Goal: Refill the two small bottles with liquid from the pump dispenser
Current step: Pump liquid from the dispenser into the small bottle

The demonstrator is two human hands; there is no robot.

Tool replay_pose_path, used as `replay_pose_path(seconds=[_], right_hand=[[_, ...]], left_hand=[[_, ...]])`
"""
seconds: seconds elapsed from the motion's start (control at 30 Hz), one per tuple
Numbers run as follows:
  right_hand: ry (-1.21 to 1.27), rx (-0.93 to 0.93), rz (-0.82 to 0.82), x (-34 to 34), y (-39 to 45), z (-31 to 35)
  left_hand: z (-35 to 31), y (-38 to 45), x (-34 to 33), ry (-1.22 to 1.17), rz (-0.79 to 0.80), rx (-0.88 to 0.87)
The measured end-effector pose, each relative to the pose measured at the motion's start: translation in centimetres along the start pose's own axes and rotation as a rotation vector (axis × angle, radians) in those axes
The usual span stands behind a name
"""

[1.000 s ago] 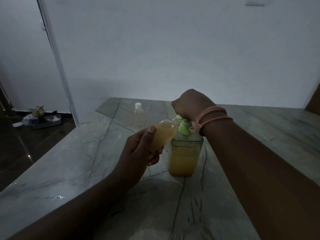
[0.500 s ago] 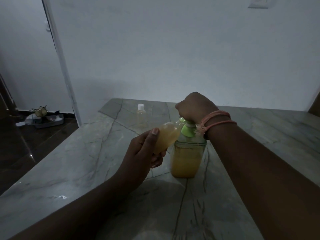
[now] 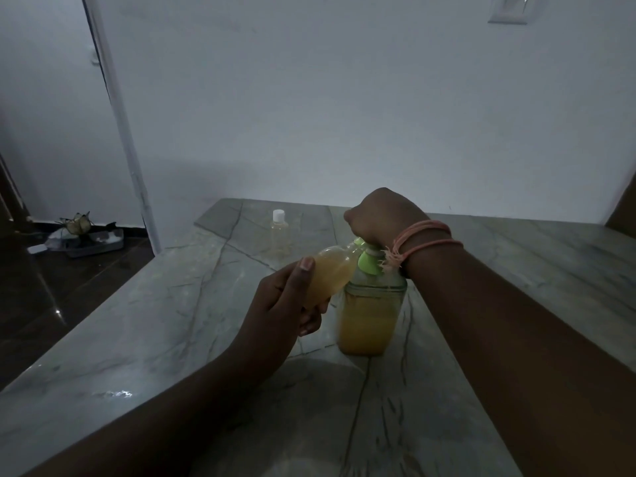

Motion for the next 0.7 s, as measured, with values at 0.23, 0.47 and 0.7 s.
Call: replay_pose_path(seconds=[0.23,0.47,0.7], right_hand=[[-0.055,0.012,-0.063,0.68,0.01,0.14],[0.001,-0.005,0.057,0.06,0.13,-0.12],[-0.02,-0.007,-0.026,0.4,0.25,-0.16]], left_hand=[[-0.37,-0.06,-0.18,0.014,0.007,-0.015],[-0.08,-0.09,-0.09,0.028,0.011,-0.023],[-0.27,-0.08,0.0,0.008,0.008,-0.021]])
Point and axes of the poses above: each hand's wrist, its own y-axis towards the middle knuckle, its own x-axis out of the back of the hand, z = x × y, the point moved 1 cm from there along y, towards the middle knuckle, and after that the axes turned 9 degrees about z, right-handed, at the moved point
